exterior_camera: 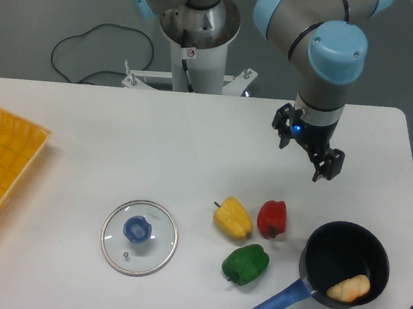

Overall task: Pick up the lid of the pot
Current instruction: 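Move the gripper from above the saucepan toward the glass lid, then lower the gripper onto the blue knob of the glass lid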

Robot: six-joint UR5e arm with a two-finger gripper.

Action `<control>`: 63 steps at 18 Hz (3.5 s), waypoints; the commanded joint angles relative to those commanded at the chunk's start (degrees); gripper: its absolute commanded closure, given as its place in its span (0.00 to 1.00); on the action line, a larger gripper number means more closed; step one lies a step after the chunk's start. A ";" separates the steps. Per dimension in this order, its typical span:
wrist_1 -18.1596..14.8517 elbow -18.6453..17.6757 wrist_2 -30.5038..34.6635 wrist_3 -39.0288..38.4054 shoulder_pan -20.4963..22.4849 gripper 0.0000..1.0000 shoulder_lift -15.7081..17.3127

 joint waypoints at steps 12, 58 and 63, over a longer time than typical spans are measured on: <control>-0.53 -5.27 0.44 -3.85 -2.28 0.00 5.00; 12.83 0.44 0.44 -34.36 -28.83 0.00 -15.03; 12.83 0.70 0.53 -35.07 -29.62 0.00 -16.08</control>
